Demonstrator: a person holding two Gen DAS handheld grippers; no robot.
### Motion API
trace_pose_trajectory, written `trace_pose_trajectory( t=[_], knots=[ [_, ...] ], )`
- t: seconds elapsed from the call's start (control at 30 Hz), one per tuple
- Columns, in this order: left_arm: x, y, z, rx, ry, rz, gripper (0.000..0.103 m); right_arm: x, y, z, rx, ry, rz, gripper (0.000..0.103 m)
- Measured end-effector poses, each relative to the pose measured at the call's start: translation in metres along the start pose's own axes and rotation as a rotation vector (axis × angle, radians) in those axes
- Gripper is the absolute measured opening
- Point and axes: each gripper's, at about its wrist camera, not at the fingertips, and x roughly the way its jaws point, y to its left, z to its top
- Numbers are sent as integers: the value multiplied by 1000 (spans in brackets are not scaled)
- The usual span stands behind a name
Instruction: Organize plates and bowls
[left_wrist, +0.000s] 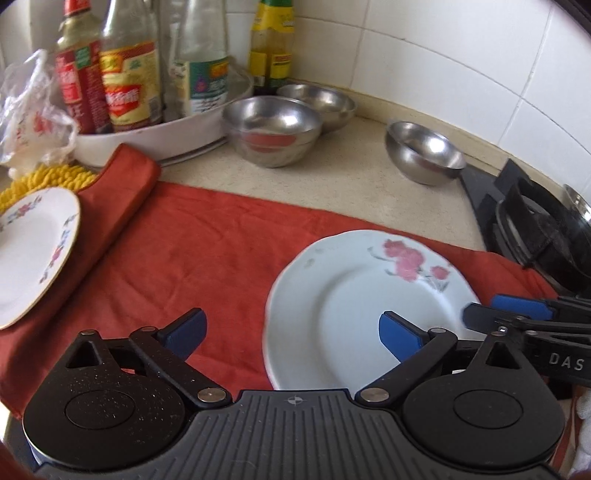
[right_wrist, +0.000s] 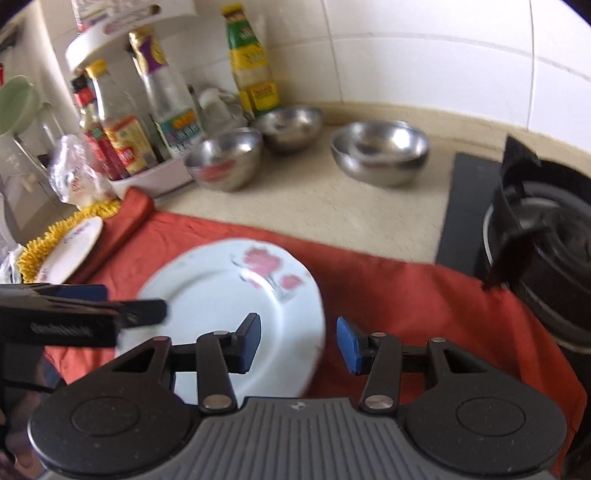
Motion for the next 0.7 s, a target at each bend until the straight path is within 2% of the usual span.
trace_pose_trajectory(
  t=[0.17, 0.37, 0.47, 0.7],
  knots=[
    [10, 10, -5, -26, 44, -3, 101, 10, 2, -4, 11, 34, 47, 48],
    [22, -1, -9, 31, 77, -103, 101, 21, 2, -5, 33, 61, 63, 51],
    [20, -9, -7, 68, 76, -159, 92, 21, 6, -3, 46, 59, 42, 50],
    [20, 4, 0, 38, 77, -137, 91, 31, 17, 7, 51, 67, 44, 50]
  ],
)
